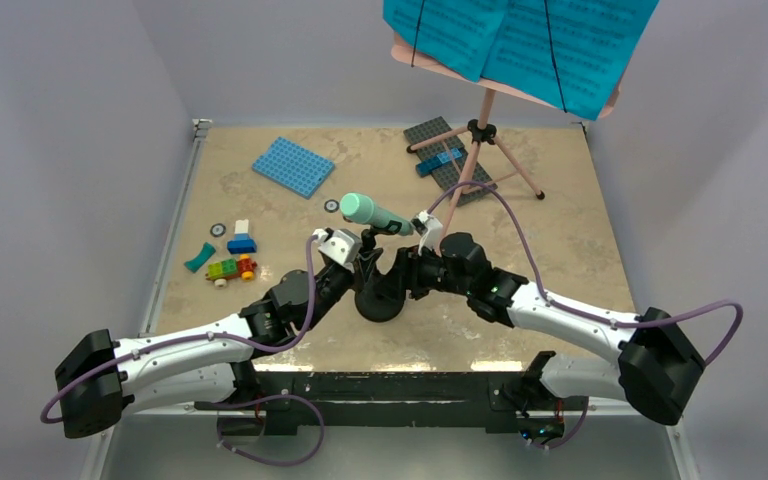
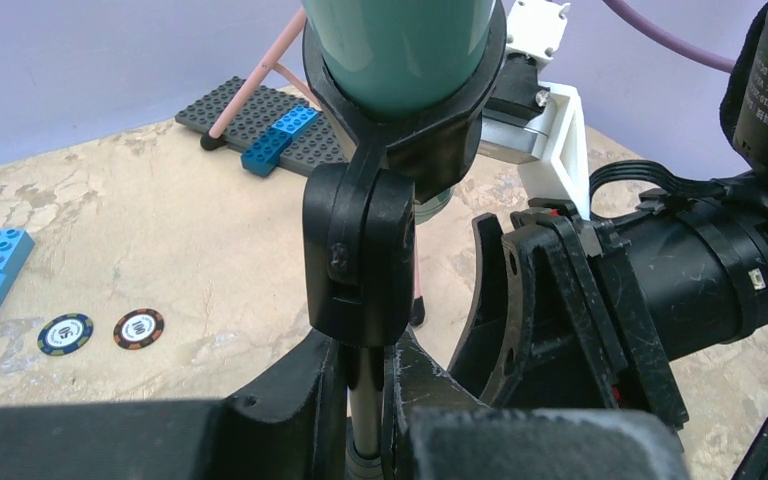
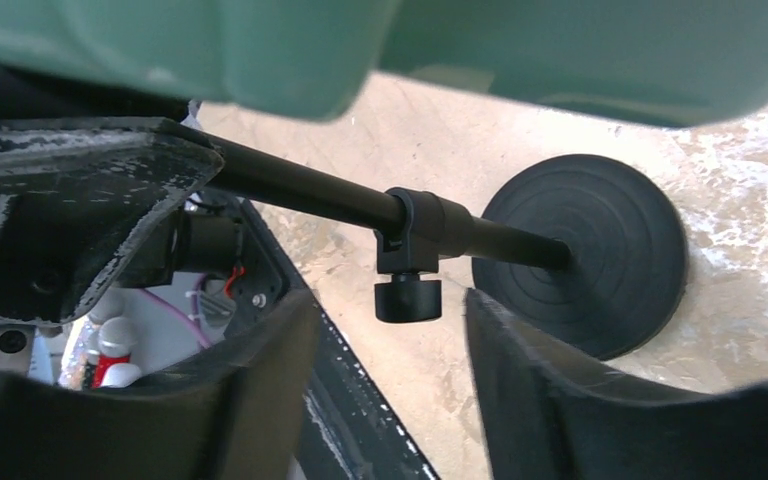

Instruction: Pack up the instrument practice props

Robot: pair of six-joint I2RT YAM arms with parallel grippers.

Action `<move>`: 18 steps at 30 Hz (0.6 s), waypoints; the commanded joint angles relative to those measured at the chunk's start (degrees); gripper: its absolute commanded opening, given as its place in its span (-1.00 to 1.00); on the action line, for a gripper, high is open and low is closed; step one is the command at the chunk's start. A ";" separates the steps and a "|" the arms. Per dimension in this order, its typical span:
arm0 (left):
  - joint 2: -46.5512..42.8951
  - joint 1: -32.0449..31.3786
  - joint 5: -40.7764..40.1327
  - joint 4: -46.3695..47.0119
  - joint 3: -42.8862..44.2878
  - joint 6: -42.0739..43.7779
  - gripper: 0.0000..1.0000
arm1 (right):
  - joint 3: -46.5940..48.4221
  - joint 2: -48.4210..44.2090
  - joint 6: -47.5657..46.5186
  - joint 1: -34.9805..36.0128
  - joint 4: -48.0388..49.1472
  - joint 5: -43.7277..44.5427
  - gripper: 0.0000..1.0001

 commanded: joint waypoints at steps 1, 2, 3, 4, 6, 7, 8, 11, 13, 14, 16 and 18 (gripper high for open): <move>-0.07 -0.43 -0.69 -4.02 -0.18 -1.34 -1.00 | 1.73 0.91 3.46 -1.19 3.73 -4.86 0.03; -0.14 -0.51 -0.60 -4.07 -0.04 -1.29 -1.00 | 1.68 1.17 3.58 -1.41 4.20 -5.16 -0.07; -0.16 -0.60 -0.60 -4.07 -0.01 -1.25 -1.00 | 1.66 1.53 3.77 -1.52 4.43 -5.24 -0.14; -0.19 -0.62 -0.52 -4.07 -0.07 -1.24 -1.00 | 1.65 1.71 3.88 -1.62 4.72 -5.25 -0.18; -0.19 -0.62 -0.43 -4.21 0.03 -1.15 -1.00 | 1.80 2.29 4.14 -1.83 4.85 -5.13 -0.18; -0.20 -0.70 -0.36 -4.17 0.06 -1.15 -1.00 | 1.95 2.57 4.19 -1.96 4.81 -5.04 -0.13; -0.18 -0.71 -0.26 -4.21 0.11 -1.08 -1.00 | 2.14 2.83 4.19 -2.06 4.76 -4.95 -0.12; -0.22 -0.79 -0.20 -4.35 0.21 -1.06 -1.00 | 2.22 3.09 4.19 -2.26 4.94 -4.03 -0.13; -0.05 -0.80 -0.12 -4.36 0.27 -1.06 -1.00 | 1.95 3.03 4.19 -2.43 5.91 -3.82 -0.31; 0.00 -0.87 -0.08 -4.32 0.35 -1.09 -1.00 | 1.85 3.01 4.00 -2.52 6.40 -3.88 -0.44; 0.31 -0.89 -0.07 -4.28 0.54 -1.15 -1.00 | 1.75 2.97 3.11 -2.54 7.29 -4.31 -0.81; 0.62 -0.97 -0.01 -4.40 0.74 -1.16 -1.00 | 1.63 2.80 1.41 -2.49 8.00 -4.45 -1.00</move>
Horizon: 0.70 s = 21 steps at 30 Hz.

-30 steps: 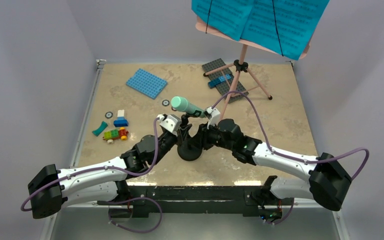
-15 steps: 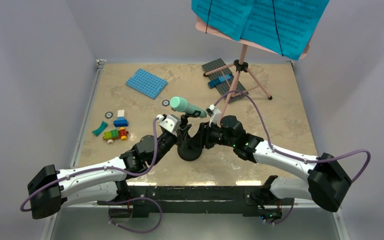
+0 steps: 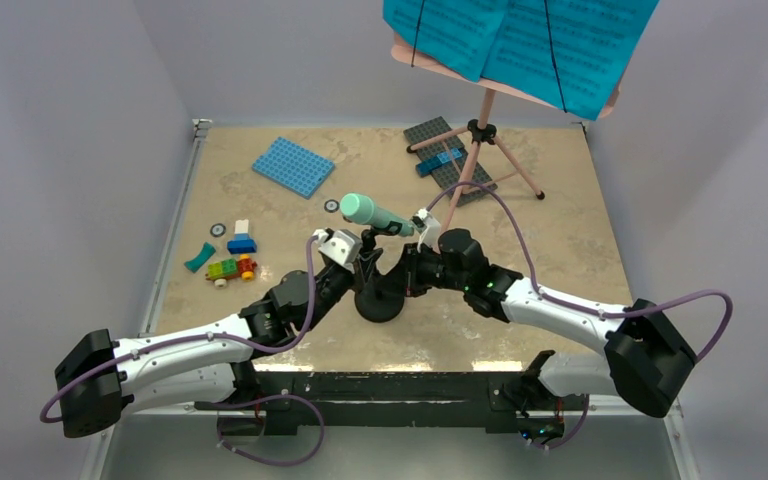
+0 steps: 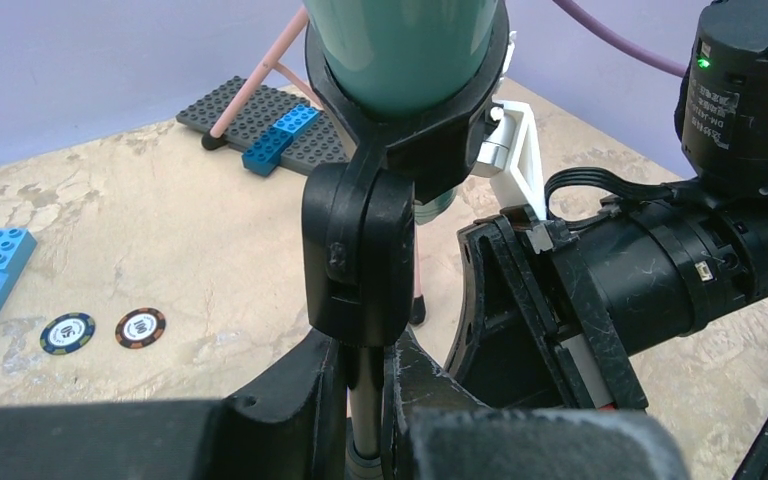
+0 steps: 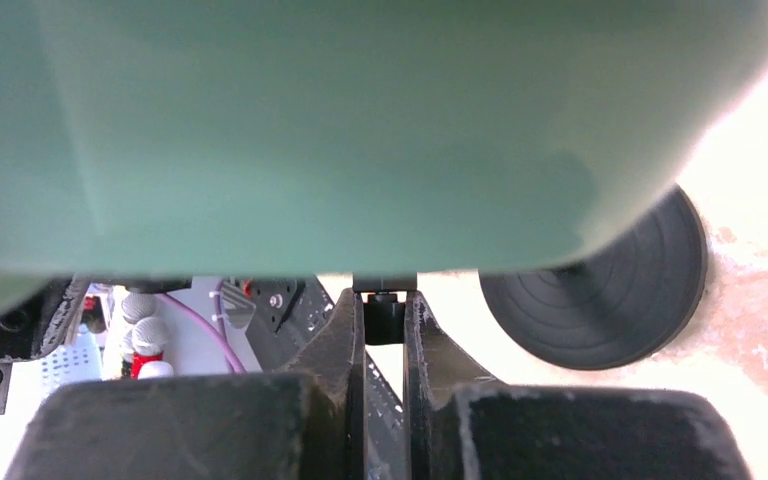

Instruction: Pack up the instrument practice props

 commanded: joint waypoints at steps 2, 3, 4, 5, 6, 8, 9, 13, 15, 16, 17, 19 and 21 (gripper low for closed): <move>1.00 -0.64 -0.05 -4.55 1.12 -1.46 -1.00 | 1.15 -0.92 -5.22 -0.25 6.51 -0.25 -1.00; 1.20 -0.69 -0.17 -5.10 1.46 -1.58 -1.00 | 0.90 -0.99 -7.30 -0.23 6.95 -0.14 -1.00; 1.27 -0.73 -0.21 -5.72 1.74 -1.74 -1.00 | 0.51 -1.42 -9.61 -0.11 6.92 0.66 -1.00; 1.43 -0.73 -0.29 -6.31 2.00 -1.87 -1.00 | 0.15 -2.12 -12.02 0.28 6.73 2.29 -1.00; 1.57 -0.73 -0.42 -6.91 2.21 -2.14 -1.00 | -0.33 -2.93 -14.96 0.75 6.70 4.26 -1.00; 1.87 -0.73 -0.68 -7.74 2.44 -2.69 -1.00 | -1.23 -4.57 -21.49 2.87 6.80 9.99 -1.00; 2.02 -0.73 -0.82 -8.01 2.44 -3.02 -1.00 | -1.65 -5.24 -25.48 4.45 7.09 13.48 -1.00; 2.69 -0.94 -1.27 -8.18 1.78 -4.54 -1.00 | -3.68 -5.51 -42.69 11.75 12.38 28.33 -1.00; 2.80 -1.20 -1.33 -8.30 1.64 -5.08 -1.00 | -5.09 -4.86 -49.62 14.46 16.19 35.00 -1.00; 2.86 -1.36 -1.41 -8.46 1.49 -5.21 -1.00 | -6.19 -4.58 -53.12 15.68 18.81 37.18 -1.00; 2.92 -1.47 -1.53 -8.65 1.48 -5.23 -1.00 | -7.29 -4.25 -56.63 16.99 21.31 39.35 -1.00; 3.11 -1.73 -1.58 -8.96 1.40 -5.37 -1.00 | -9.27 -3.19 -64.01 19.64 26.77 43.50 -1.00; 3.43 -1.96 -1.63 -8.79 1.07 -5.53 -1.00 | -11.11 -0.93 -71.58 22.51 33.35 47.87 -1.00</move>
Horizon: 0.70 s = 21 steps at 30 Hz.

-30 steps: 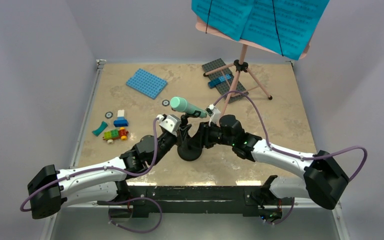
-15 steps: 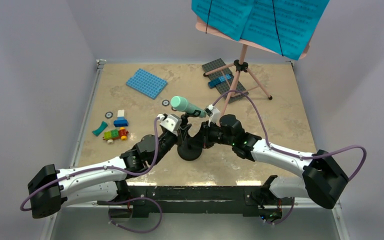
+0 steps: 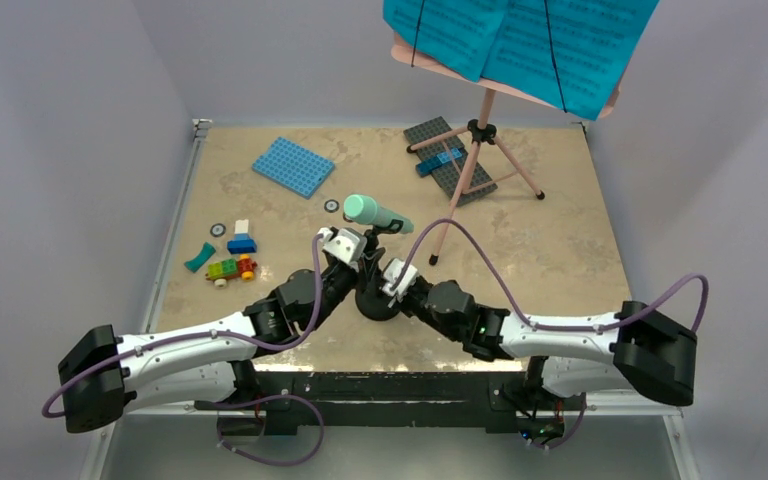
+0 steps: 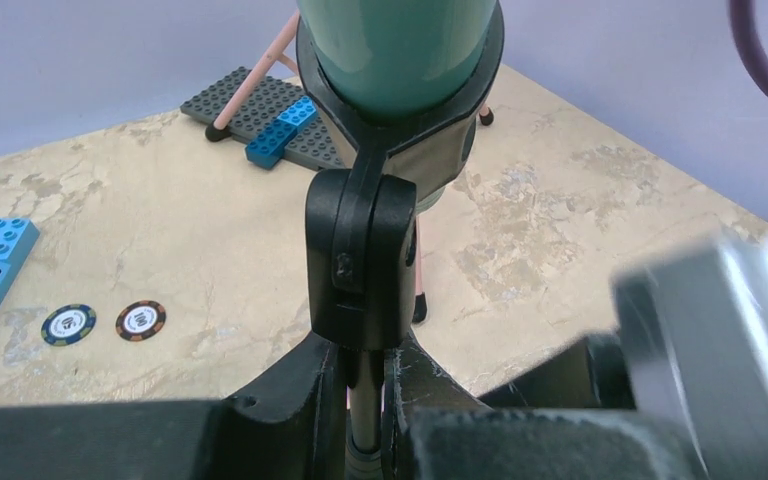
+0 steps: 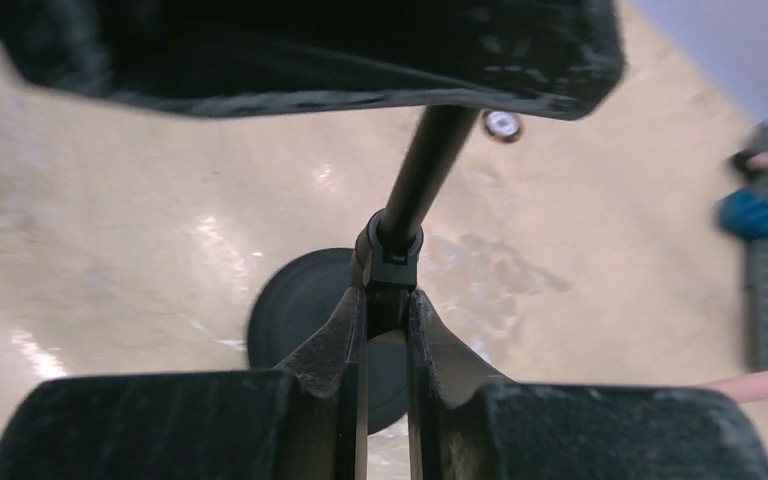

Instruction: Pack up the instrument practice props

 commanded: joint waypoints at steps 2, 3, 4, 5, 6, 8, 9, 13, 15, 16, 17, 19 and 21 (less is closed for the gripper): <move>2.05 -1.10 0.27 -5.75 -1.30 -4.60 -1.00 | -4.43 5.84 -31.85 7.43 27.24 18.67 -1.00; 2.26 -1.11 0.31 -5.04 -1.66 -4.75 -1.00 | -5.09 8.07 -36.57 9.06 31.53 20.49 -1.00; 2.45 -1.11 0.38 -4.44 -1.92 -4.89 -1.00 | -5.54 10.53 -40.86 10.56 36.52 22.25 -1.00; 2.65 -1.11 0.56 -3.93 -2.19 -5.07 -1.00 | -5.99 13.45 -45.44 12.18 42.04 23.70 -1.00; 2.94 -1.17 0.77 -3.67 -2.29 -5.25 -1.00 | -6.21 16.22 -49.89 13.18 47.13 24.91 -1.00; 3.46 -1.20 1.24 -3.54 -2.24 -5.52 -1.00 | -6.11 22.38 -58.62 15.08 57.09 26.72 -1.00; 3.81 -1.24 1.28 -3.46 -2.31 -5.61 -1.00 | -5.90 25.27 -62.64 15.92 62.04 27.25 -1.00; 4.46 -1.46 1.45 -2.92 -2.56 -5.75 -1.00 | -5.34 26.99 -64.57 17.10 64.47 27.61 -1.00; 4.45 -1.55 1.41 -2.99 -2.53 -5.71 -1.00 | -5.36 24.09 -61.48 17.12 60.04 27.30 -1.00; 4.28 -1.57 1.33 -3.05 -2.58 -5.67 -1.00 | -5.40 22.70 -60.06 17.09 58.39 27.15 -1.00; 4.32 -1.60 1.28 -2.97 -2.66 -5.60 -1.00 | -5.23 21.16 -57.95 17.07 56.38 26.94 -1.00; 4.48 -1.64 1.15 -2.80 -2.59 -5.45 -1.00 | -4.08 17.61 -53.21 17.09 50.48 28.28 -0.85; 4.46 -1.64 1.11 -2.37 -2.60 -5.33 -1.00 | -2.01 14.40 -47.11 17.05 42.76 31.33 0.38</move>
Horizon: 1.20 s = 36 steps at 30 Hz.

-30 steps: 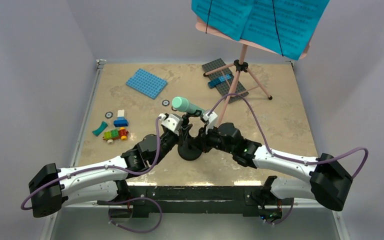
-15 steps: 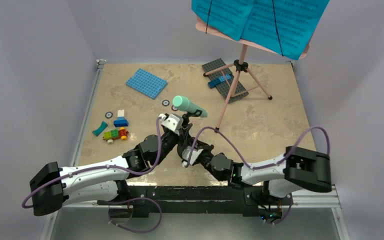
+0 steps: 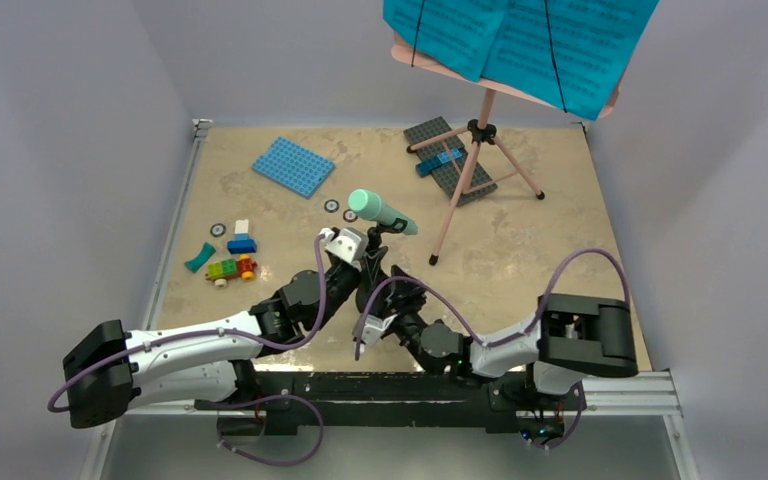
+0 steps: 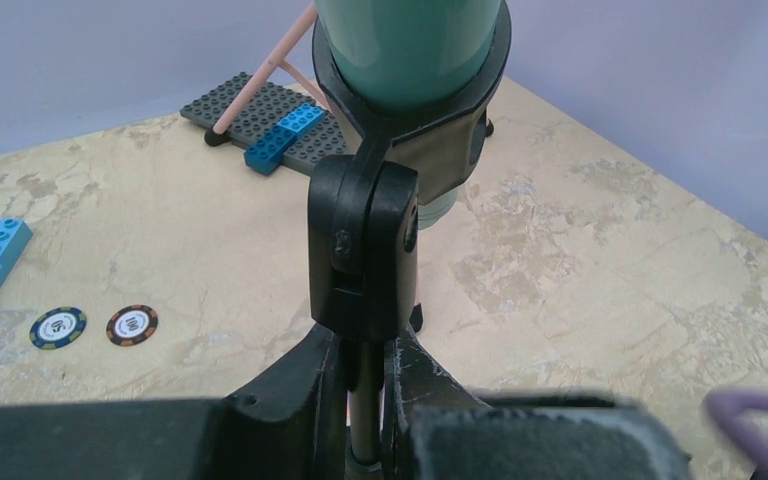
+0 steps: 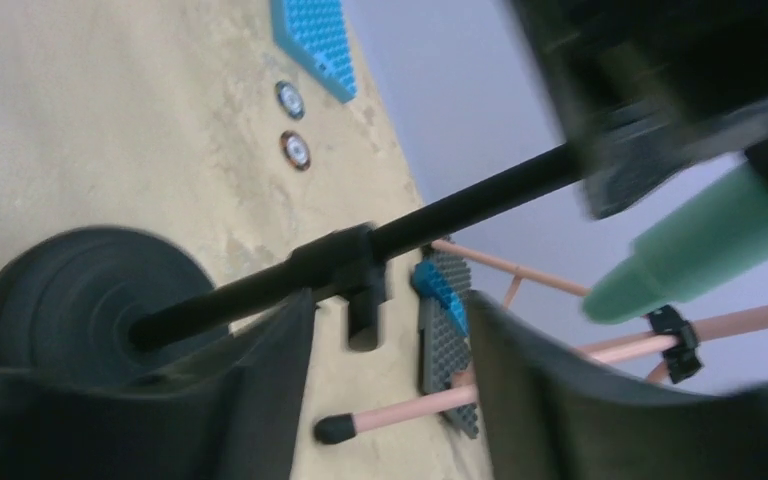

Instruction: Pack up the instrument practice props

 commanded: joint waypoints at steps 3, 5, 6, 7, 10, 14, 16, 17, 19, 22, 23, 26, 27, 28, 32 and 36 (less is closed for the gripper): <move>2.36 -1.05 2.50 -5.79 -2.17 -4.66 -1.00 | 6.72 -13.72 18.26 1.01 -15.80 3.77 0.69; 2.67 -1.05 2.29 -5.89 -1.94 -4.43 -1.00 | 7.03 -18.02 25.83 1.00 -24.30 2.58 0.74; 2.83 -1.05 2.23 -6.05 -1.77 -4.33 -1.00 | 7.04 -20.08 29.01 0.93 -27.64 2.03 0.76; 2.97 -1.05 2.14 -6.18 -1.66 -4.29 -1.00 | 7.06 -22.36 32.53 0.86 -31.03 1.68 0.77; 2.90 -1.13 1.90 -6.18 -1.70 -4.11 -1.00 | 6.82 -30.89 45.66 0.22 -43.68 -1.56 0.81; 2.78 -1.14 1.87 -5.40 -1.89 -3.72 -1.00 | 5.82 -44.58 69.48 -8.61 -58.88 -18.61 0.82; 2.58 -1.14 1.95 -4.75 -2.18 -3.58 -1.00 | 5.51 -48.06 81.72 -17.83 -63.68 -30.82 0.77; 2.53 -1.11 2.02 -4.18 -2.32 -3.53 -1.00 | 5.04 -49.13 86.46 -21.49 -64.04 -36.13 0.76; 2.50 -1.18 2.42 -3.11 -2.75 -3.58 -1.00 | 4.97 -48.97 93.56 -25.88 -63.68 -43.46 0.75; 2.34 -1.54 3.36 -1.21 -3.27 -3.26 -1.00 | 6.59 -44.78 100.19 -29.36 -62.11 -53.48 0.75; 2.28 -1.76 3.44 -0.45 -3.58 -2.67 -1.00 | 6.52 -43.31 102.67 -30.26 -60.29 -56.47 0.75; 1.62 -2.69 3.13 1.31 -4.54 -1.22 -1.00 | 4.35 -39.38 111.52 -33.78 -51.78 -64.16 0.74; 1.38 -3.10 2.84 1.62 -4.76 -0.74 -1.00 | 3.32 -37.97 114.80 -35.06 -48.47 -66.32 0.73; 1.17 -3.41 2.45 1.81 -5.01 -0.28 -1.00 | 2.25 -36.51 118.10 -36.24 -44.65 -68.29 0.72; 0.22 -4.20 1.34 2.26 -5.86 0.55 -1.00 | 0.36 -32.71 125.60 -39.35 -36.20 -71.91 0.68; -0.23 -4.46 1.01 2.07 -6.05 0.77 -1.00 | 2.54 -28.38 125.94 -40.19 -36.44 -74.38 0.60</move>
